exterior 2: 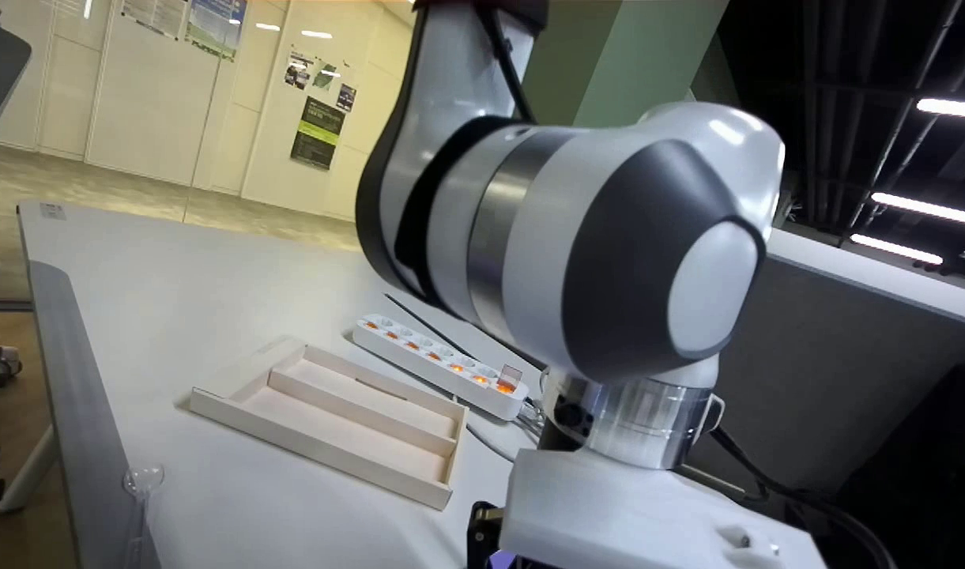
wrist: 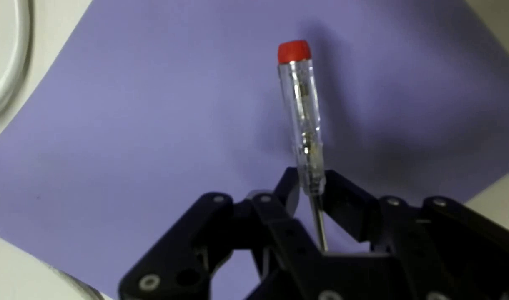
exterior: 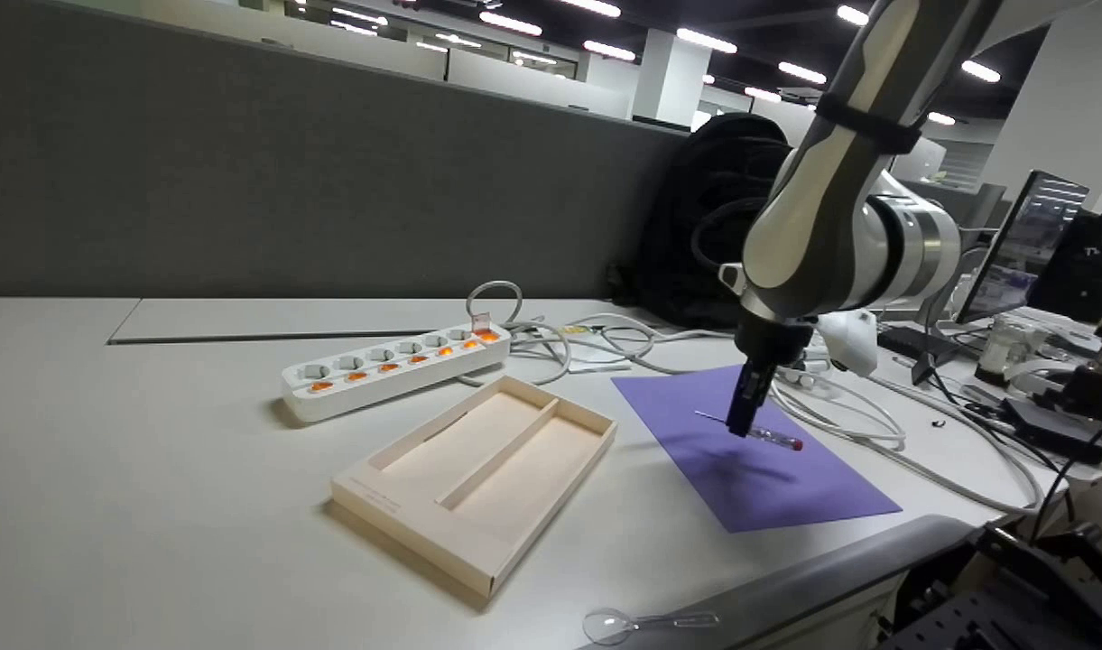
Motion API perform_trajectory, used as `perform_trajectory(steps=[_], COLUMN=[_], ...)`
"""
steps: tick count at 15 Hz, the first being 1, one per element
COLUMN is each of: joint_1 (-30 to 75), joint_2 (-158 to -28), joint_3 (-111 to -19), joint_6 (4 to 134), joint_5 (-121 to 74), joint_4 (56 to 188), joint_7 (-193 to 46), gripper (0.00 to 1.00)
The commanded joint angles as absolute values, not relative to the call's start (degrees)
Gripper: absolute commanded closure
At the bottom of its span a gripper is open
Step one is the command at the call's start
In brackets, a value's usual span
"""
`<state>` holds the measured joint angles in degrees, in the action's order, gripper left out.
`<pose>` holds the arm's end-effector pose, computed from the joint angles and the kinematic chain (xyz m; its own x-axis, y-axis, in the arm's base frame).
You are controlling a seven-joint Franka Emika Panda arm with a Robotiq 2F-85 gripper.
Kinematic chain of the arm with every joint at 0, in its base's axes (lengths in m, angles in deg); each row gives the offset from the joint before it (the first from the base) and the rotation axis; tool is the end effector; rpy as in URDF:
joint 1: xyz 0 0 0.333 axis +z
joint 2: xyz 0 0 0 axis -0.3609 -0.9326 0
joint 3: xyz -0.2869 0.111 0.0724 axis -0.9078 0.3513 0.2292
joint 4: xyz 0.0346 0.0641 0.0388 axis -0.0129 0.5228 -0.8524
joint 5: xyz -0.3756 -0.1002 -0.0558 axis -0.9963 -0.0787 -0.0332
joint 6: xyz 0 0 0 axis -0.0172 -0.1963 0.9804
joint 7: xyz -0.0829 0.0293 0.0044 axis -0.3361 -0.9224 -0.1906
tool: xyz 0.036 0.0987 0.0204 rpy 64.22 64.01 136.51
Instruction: Remove the pen from the tray and put it on the mat
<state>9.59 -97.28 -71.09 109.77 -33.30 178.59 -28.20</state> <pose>0.4101 -0.1500 0.1411 0.8364 0.5481 0.0000 0.5431 -0.8289 0.1342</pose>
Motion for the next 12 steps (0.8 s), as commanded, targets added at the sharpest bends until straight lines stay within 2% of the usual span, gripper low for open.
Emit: perform_trajectory(steps=[1,8,9,10,12], joint_1=[7.8,4.6,3.5,3.0,0.9], joint_2=[-102.8,-105.0,-104.9,-104.8,-103.8], joint_3=[-67.9,-63.1,-61.9,-61.0,-58.3], joint_6=[111.8,110.9,110.5,110.3,109.1], joint_5=[-32.1,-33.0,-32.8,-32.7,-32.0], joint_4=[175.3,172.8,172.7,172.7,173.2], joint_7=[-33.7,-35.5,-35.1,-35.0,-34.7], gripper=[0.95,0.95,0.53,0.53,0.40])
